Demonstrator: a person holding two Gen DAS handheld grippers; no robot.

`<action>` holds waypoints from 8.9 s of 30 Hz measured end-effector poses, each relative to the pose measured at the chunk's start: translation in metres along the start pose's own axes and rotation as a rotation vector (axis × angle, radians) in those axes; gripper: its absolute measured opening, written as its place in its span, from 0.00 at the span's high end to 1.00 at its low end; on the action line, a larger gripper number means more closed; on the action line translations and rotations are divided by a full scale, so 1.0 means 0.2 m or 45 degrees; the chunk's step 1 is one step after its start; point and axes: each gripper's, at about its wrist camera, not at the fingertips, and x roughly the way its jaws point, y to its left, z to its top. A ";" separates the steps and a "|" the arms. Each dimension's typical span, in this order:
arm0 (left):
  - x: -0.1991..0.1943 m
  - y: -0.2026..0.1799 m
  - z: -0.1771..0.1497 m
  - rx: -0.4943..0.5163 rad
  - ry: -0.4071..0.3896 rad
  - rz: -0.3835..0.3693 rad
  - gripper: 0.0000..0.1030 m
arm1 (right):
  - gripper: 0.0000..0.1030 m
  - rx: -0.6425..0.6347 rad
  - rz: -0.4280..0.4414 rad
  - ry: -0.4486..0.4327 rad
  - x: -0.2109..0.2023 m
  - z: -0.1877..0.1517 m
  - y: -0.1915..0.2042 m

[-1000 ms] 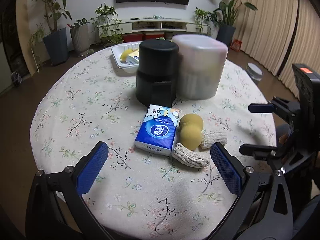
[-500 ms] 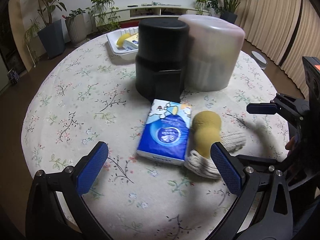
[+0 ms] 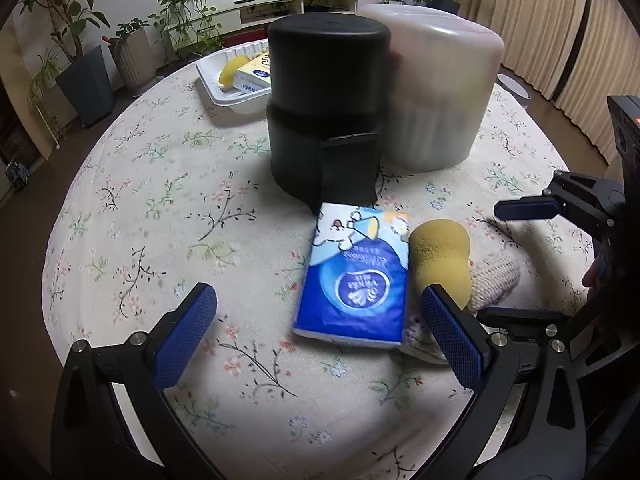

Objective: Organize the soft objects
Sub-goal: 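Grasp the blue Vinda tissue pack with the left tool while the right tool grasps the cream knitted puff, then carry the tissue pack and knitted puff to the white tray and open both tools, then withdraw both tools and move toward the tan makeup sponge and knitted puff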

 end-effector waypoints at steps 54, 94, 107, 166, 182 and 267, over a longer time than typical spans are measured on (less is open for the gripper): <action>0.16 -0.15 0.14 0.223 0.295 -0.045 0.51 | 0.50 -0.202 0.104 0.091 0.04 0.09 0.06; -0.37 0.30 0.53 -0.096 -0.138 0.051 0.51 | 0.74 -0.004 -0.158 -0.078 -0.60 0.42 -0.83; 0.13 0.48 1.18 -0.042 -0.070 0.025 0.51 | 0.74 -0.201 -0.036 -0.009 -0.13 1.15 -0.99; 0.31 0.39 1.22 0.006 -0.101 -0.019 0.00 | 0.00 -0.216 0.017 -0.073 0.03 1.09 -1.12; -0.32 0.34 0.55 -0.198 -0.303 0.068 0.00 | 0.00 0.091 -0.126 -0.337 -0.59 0.47 -1.09; -0.09 -0.14 -0.30 -0.464 -0.209 0.138 0.54 | 0.52 0.045 0.158 0.006 0.01 0.08 -0.03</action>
